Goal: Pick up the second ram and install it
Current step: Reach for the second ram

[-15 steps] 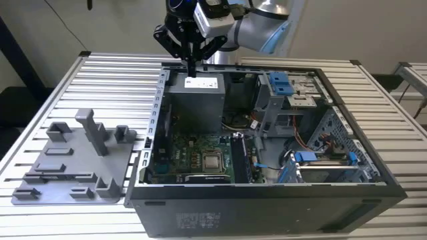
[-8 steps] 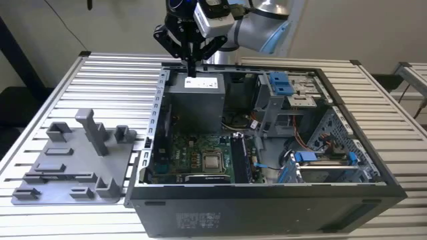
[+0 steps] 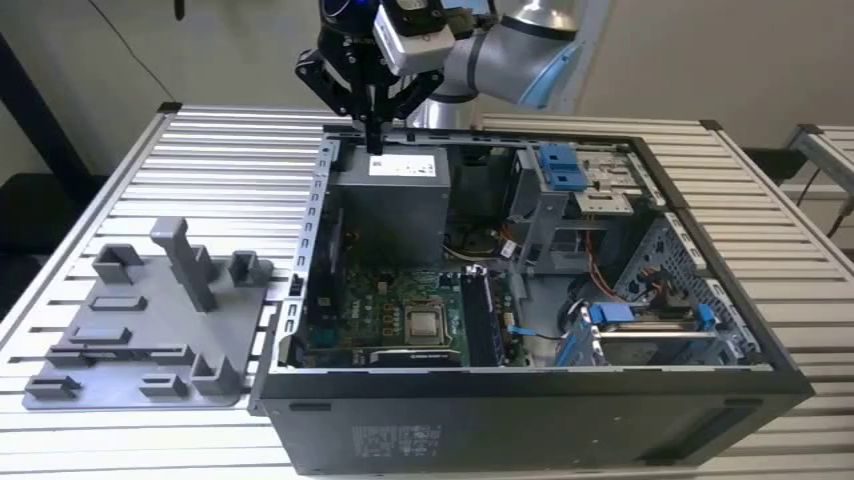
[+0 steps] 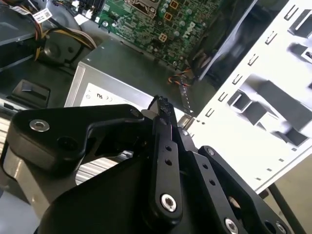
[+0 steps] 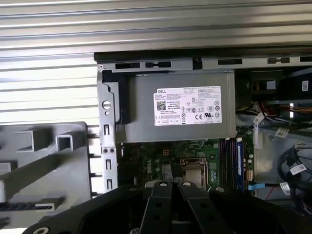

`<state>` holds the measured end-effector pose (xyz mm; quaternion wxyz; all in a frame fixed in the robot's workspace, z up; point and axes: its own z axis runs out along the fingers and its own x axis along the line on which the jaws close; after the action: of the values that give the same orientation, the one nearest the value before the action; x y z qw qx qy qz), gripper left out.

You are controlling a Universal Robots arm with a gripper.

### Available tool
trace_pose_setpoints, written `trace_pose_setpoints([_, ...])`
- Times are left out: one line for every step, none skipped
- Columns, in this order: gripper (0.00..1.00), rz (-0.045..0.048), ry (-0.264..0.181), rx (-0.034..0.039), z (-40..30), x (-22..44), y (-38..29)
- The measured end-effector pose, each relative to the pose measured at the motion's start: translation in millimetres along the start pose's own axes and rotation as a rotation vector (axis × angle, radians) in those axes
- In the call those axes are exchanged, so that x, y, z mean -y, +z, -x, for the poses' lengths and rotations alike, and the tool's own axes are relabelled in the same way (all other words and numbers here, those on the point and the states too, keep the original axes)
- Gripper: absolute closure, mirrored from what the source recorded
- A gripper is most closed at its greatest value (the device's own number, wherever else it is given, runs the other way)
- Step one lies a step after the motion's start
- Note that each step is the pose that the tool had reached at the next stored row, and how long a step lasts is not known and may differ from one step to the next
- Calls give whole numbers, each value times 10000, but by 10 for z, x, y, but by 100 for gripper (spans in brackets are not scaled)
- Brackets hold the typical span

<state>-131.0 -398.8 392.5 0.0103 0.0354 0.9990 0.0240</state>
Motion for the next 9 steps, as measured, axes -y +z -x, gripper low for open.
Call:
trace_pose_setpoints([89, 3, 0, -1, -27, 2, -1])
trace_pose_setpoints([89, 7, 1, 0, -51, 4, -1])
trace_pose_setpoints([89, 8, 1, -1, -75, 5, -1])
trace_pose_setpoints([89, 9, 1, 0, -91, 6, -1])
trace_pose_setpoints([89, 10, 0, -3, -100, 7, 0])
trace_pose_setpoints([89, 9, 1, -8, -108, 7, -1])
trace_pose_setpoints([89, 8, 2, -12, -115, 8, -1])
trace_pose_setpoints([89, 8, 4, -13, -127, 9, -1])
trace_pose_setpoints([89, 8, 4, -13, -138, 10, 0])
